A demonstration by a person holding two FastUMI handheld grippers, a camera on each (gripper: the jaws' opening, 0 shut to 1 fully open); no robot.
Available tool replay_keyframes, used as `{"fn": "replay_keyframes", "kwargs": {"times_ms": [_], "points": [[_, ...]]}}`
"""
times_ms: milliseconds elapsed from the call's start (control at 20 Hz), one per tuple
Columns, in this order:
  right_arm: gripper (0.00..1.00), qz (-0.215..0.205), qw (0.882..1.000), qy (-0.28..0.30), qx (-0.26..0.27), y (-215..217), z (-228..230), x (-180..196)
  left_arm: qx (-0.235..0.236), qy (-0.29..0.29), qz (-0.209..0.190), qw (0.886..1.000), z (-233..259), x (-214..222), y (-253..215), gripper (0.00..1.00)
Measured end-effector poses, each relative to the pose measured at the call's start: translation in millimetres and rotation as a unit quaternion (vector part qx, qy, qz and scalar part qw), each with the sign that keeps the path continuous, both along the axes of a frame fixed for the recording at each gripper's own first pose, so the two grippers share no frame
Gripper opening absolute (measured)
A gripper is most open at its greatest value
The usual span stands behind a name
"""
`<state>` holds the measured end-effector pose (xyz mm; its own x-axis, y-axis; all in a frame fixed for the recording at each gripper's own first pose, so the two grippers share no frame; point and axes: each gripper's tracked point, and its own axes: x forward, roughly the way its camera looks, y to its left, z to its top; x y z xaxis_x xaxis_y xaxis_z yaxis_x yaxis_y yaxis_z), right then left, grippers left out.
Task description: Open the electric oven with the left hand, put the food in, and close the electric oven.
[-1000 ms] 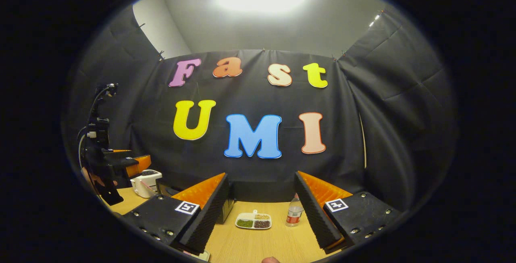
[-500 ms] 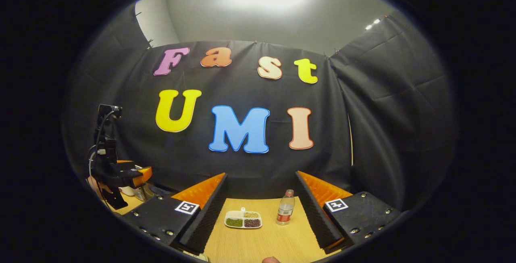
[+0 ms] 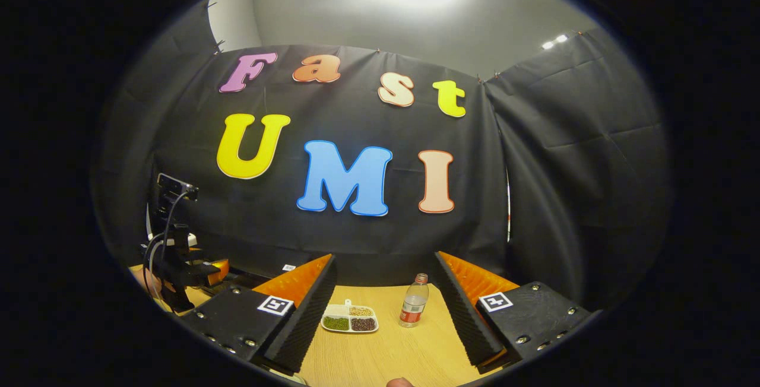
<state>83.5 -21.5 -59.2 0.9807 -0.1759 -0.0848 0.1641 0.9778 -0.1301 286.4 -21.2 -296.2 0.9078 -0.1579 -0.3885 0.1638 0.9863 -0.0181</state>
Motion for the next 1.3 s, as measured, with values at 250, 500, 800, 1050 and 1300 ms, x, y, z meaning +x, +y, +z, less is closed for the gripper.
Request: {"fn": "replay_keyframes", "kwargs": {"times_ms": [250,500,800,1050,1300], "points": [[0.98,-0.009,1.000,0.008,-0.010,1,-3,-2,-0.006,0.006,0.005,1.000,-19,9,1,0.99],[0.98,-0.013,1.000,0.008,-0.015,3,-1,-5,0.006,-0.003,0.003,1.000,-23,16,0,0.98],[0.98,-0.012,1.000,0.004,-0.009,2,0,-4,0.005,-0.004,0.009,1.000,-24,0,2,0.98],[0.98,-0.005,1.000,0.004,-0.004,2,-1,-5,0.006,-0.003,0.009,1.000,-25,-31,4,0.91],[0.98,0.003,1.000,0.003,0.006,0,-1,-8,0.014,0.013,0.017,1.000,-35,-63,8,1.00]]}}
